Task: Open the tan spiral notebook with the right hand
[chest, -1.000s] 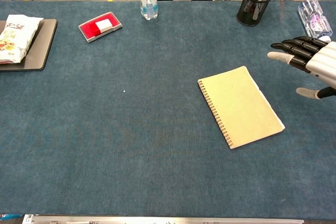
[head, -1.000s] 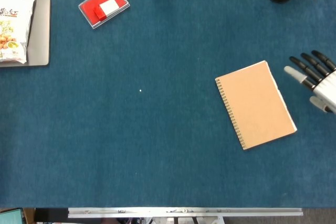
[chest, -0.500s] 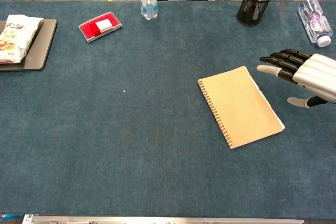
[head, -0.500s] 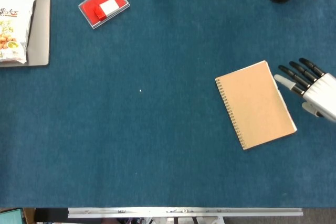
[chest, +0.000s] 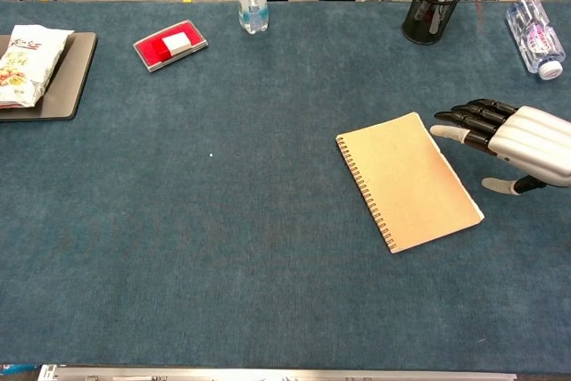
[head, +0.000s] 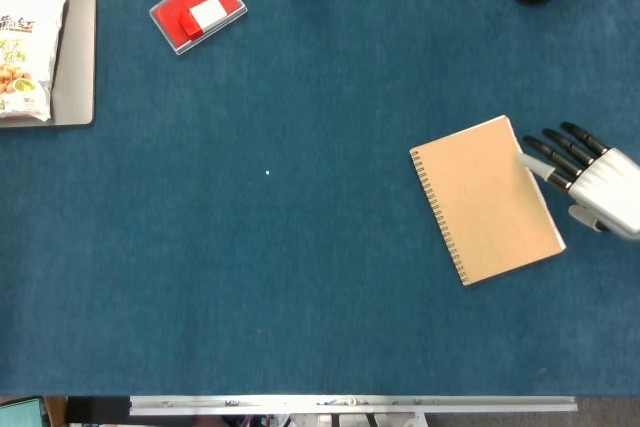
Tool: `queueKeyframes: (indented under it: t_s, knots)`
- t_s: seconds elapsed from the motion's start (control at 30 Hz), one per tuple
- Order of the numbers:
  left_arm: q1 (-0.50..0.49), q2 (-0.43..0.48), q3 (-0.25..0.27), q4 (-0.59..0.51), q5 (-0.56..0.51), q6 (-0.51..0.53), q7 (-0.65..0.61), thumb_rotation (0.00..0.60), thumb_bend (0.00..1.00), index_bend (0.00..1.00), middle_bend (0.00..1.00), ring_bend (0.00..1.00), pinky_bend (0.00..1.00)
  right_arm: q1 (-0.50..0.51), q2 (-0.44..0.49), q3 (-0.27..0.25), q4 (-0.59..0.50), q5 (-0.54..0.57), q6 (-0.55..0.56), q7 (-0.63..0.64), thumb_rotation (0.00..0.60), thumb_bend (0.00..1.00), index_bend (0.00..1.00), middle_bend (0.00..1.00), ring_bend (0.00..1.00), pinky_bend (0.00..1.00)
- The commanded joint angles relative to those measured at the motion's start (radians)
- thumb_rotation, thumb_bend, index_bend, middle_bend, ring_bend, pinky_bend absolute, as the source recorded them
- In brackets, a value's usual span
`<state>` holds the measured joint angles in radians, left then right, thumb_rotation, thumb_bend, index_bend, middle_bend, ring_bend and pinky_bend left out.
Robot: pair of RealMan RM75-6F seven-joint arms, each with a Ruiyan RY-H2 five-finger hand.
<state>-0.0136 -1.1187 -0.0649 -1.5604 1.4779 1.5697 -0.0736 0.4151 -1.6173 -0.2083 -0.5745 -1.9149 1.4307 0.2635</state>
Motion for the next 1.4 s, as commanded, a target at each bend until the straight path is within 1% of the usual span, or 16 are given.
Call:
queueKeyframes:
  t_s: [0.03,0.23,0.47,1.03,1.4]
  knots:
    - [0.0,0.0,0.0,0.0,0.0,0.0,-0.001,0.6,0.25,0.49,0.23,0.1,0.25,0.001,-0.021,-0.013,0.035,-0.009,0.014,0.022,0.6,0.22,0.03,0.0,0.0,0.1]
    - [0.001,0.002,0.0,-0.002,-0.001,-0.001,-0.001,0.6,0.25,0.49,0.23,0.1,0.25,-0.001,-0.057,-0.031,0.107,-0.016,0.04,0.07,0.6,0.22,0.03,0.0,0.0,0.1]
    - [0.001,0.003,-0.001,-0.003,-0.002,-0.001,-0.002,0.6,0.25,0.49,0.23,0.1,0.25,-0.005,-0.082,-0.041,0.155,-0.011,0.054,0.098,0.6,0.22,0.03,0.0,0.0,0.1]
    - [0.004,0.004,0.0,-0.004,-0.001,0.002,-0.004,0.6,0.25,0.49,0.23,0.1,0.25,-0.008,-0.118,-0.053,0.201,0.007,0.052,0.124,0.6,0.22,0.03,0.0,0.0,0.1]
    - [0.005,0.005,-0.001,-0.005,-0.001,0.004,-0.006,0.6,0.25,0.49,0.23,0.1,0.25,-0.015,-0.143,-0.052,0.215,0.021,0.061,0.143,0.6,0.22,0.03,0.0,0.0,0.1]
